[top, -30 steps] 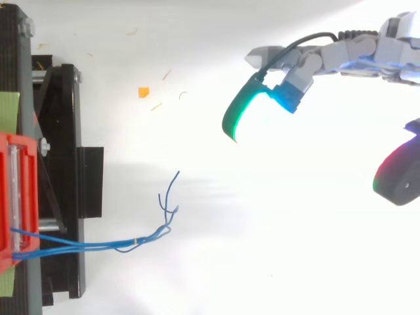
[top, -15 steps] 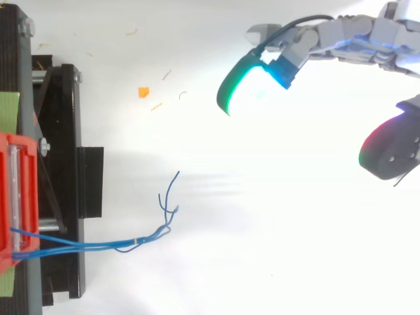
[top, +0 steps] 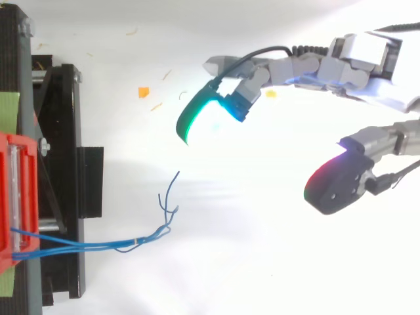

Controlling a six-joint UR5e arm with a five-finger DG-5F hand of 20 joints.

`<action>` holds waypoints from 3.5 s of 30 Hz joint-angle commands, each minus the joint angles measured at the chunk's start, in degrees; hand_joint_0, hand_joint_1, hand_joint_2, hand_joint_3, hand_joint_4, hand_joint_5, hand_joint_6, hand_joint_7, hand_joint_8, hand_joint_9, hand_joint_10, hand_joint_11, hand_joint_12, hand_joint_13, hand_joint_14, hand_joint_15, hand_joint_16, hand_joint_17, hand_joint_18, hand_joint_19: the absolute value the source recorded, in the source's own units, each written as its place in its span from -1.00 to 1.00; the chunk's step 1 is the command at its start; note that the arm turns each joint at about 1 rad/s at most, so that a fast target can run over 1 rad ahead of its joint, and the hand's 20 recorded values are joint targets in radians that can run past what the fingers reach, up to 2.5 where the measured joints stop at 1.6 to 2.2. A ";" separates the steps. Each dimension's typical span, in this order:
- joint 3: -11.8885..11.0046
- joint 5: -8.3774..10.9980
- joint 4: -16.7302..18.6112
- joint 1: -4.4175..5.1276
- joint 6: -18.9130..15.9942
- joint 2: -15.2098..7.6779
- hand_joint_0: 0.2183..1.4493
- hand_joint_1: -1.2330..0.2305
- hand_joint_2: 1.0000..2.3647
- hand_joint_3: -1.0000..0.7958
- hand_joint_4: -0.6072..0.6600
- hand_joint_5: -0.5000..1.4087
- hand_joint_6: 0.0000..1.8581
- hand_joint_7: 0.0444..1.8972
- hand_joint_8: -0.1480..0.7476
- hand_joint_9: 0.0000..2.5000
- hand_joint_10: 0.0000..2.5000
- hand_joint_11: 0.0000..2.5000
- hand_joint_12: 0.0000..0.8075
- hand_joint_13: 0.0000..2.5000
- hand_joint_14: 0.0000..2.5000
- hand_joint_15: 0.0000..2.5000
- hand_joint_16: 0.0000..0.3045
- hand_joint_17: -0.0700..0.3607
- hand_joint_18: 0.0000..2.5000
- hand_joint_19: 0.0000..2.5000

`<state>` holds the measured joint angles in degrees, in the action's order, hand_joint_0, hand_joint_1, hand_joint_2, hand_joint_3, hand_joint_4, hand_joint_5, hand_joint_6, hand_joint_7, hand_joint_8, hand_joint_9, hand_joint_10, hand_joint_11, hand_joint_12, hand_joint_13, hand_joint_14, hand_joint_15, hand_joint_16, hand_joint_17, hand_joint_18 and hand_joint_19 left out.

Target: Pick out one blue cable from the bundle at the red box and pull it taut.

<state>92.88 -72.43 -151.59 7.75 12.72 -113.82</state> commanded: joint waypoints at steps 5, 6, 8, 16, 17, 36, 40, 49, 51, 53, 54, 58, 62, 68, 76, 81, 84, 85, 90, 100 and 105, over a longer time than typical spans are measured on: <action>-0.07 2.12 0.41 0.78 2.66 -0.09 -0.68 0.00 -1.00 -0.44 -0.07 -0.79 -0.46 -0.37 -0.35 -1.00 -1.00 -0.97 -0.21 -1.00 -1.00 -0.88 -0.54 0.05 -1.00 -0.91; -0.07 2.56 0.41 0.87 2.84 -0.09 -0.68 0.00 -1.00 -0.44 -0.07 -0.79 -0.46 -0.37 -0.35 -1.00 -1.00 -0.97 -0.21 -1.00 -1.00 -0.88 -0.54 0.05 -1.00 -0.91; -0.07 3.52 0.33 0.78 3.19 -0.09 -0.68 0.00 -1.00 -0.44 -0.07 -0.79 -0.46 -0.37 -0.35 -1.00 -1.00 -0.97 -0.21 -1.00 -1.00 -0.88 -0.54 0.05 -1.00 -0.91; -0.07 5.46 0.59 1.66 5.47 -0.62 -0.68 0.00 -1.00 -0.44 -0.07 -0.79 -0.46 -0.37 -0.35 -1.00 -1.00 -0.97 -0.21 -1.00 -1.00 -0.88 -0.54 0.05 -1.00 -0.91; -0.33 5.90 0.59 1.83 5.21 -1.76 -0.68 0.00 -1.00 -0.44 -0.07 -0.79 -0.46 -0.37 -0.35 -1.00 -1.00 -0.97 -0.21 -1.00 -1.00 -0.88 -0.54 0.05 -1.00 -0.91; -4.02 6.69 4.28 3.42 4.24 -7.65 -0.56 -0.05 -1.00 -0.44 0.16 -0.67 -0.46 -0.25 -0.20 -0.36 -0.99 -0.73 -0.19 -0.32 -0.99 -0.66 -0.62 -0.07 -0.34 -0.47; -4.11 6.69 4.55 3.42 4.33 -7.73 -0.56 -0.06 -1.00 -0.44 0.16 -0.67 -0.46 -0.25 -0.20 -0.36 -0.99 -0.72 -0.20 -0.32 -0.99 -0.66 -0.62 -0.07 -0.34 -0.47; -7.54 6.42 3.67 3.15 0.99 -12.31 -0.56 -0.06 -1.00 -0.44 0.16 -0.67 -0.46 -0.25 -0.19 -0.35 -0.99 -0.72 -0.20 -0.32 -0.99 -0.66 -0.62 -0.07 -0.34 -0.46; -7.89 6.34 2.88 3.24 0.38 -12.22 -0.56 -0.06 -1.00 -0.44 0.16 -0.67 -0.46 -0.25 -0.20 -0.35 -0.99 -0.72 -0.19 -0.32 -0.99 -0.66 -0.62 -0.07 -0.34 -0.47; -8.24 6.25 2.70 3.33 0.46 -12.31 -0.56 -0.06 -1.00 -0.44 0.16 -0.67 -0.46 -0.25 -0.20 -0.36 -0.99 -0.72 -0.19 -0.32 -0.99 -0.66 -0.62 -0.07 -0.34 -0.46; -8.24 6.07 3.05 3.59 0.64 -12.31 -0.56 -0.06 -1.00 -0.44 0.16 -0.67 -0.46 -0.25 -0.20 -0.36 -0.99 -0.71 -0.19 -0.32 -0.99 -0.65 -0.62 -0.07 -0.34 -0.47; -8.85 6.07 5.25 4.03 1.43 -13.01 -0.56 -0.06 -1.00 -0.44 0.16 -0.67 -0.46 -0.24 -0.19 -0.36 -0.99 -0.71 -0.19 -0.32 -0.99 -0.66 -0.62 -0.07 -0.34 -0.46; -11.05 4.75 6.30 4.21 1.43 -14.24 -0.56 -0.06 -1.00 -0.44 0.16 -0.67 -0.46 -0.24 -0.20 -0.35 -0.99 -0.71 -0.19 -0.32 -0.99 -0.65 -0.62 -0.07 -0.34 -0.46; -12.11 4.05 6.48 4.91 2.31 -14.24 -0.55 -0.07 -1.00 -0.44 0.17 -0.67 -0.46 -0.24 -0.20 -0.35 -0.99 -0.71 -0.19 -0.32 -0.99 -0.66 -0.62 -0.07 -0.34 -0.46; -12.19 3.88 6.57 5.35 2.05 -15.29 -0.55 -0.08 -1.00 -0.44 0.17 -0.66 -0.46 -0.23 -0.20 -0.35 -0.99 -0.72 -0.20 -0.32 -0.98 -0.65 -0.62 -0.07 -0.34 -0.46; -12.19 3.70 6.65 5.35 2.05 -15.82 -0.55 -0.08 -1.00 -0.44 0.17 -0.66 -0.46 -0.23 -0.20 -0.35 -0.99 -0.71 -0.19 -0.32 -0.99 -0.65 -0.62 -0.07 -0.34 -0.45; -12.37 3.35 7.53 5.17 1.17 -17.67 -0.54 -0.08 -1.00 -0.44 0.17 -0.66 -0.46 -0.23 -0.20 -0.35 -0.99 -0.70 -0.20 -0.32 -0.99 -0.65 -0.62 -0.08 -0.34 -0.45; -12.55 3.26 7.89 5.17 0.99 -17.75 -0.54 -0.08 -1.00 -0.44 0.17 -0.66 -0.46 -0.23 -0.20 -0.35 -0.99 -0.70 -0.20 -0.32 -0.99 -0.65 -0.62 -0.08 -0.34 -0.46; -13.25 2.73 8.50 5.09 0.55 -17.75 -0.49 -0.15 -1.00 -0.44 0.16 -0.65 -0.46 -0.20 -0.23 -0.35 -0.99 -0.69 -0.23 -0.32 -0.99 -0.64 -0.64 -0.10 -0.35 -0.44; -13.43 1.59 8.68 4.82 -0.94 -17.75 -0.43 -0.20 -1.00 -0.44 0.18 -0.63 -0.46 -0.10 -0.24 -0.29 -0.99 -0.66 -0.24 -0.29 -0.98 -0.62 -0.66 -0.13 -0.34 -0.43; -14.30 0.62 8.24 4.82 -1.12 -17.75 -0.42 -0.20 -1.00 -0.43 0.18 -0.63 -0.46 -0.08 -0.24 -0.29 -0.99 -0.65 -0.25 -0.29 -0.98 -0.62 -0.66 -0.13 -0.33 -0.43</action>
<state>79.02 -71.23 -143.15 12.59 11.76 -131.56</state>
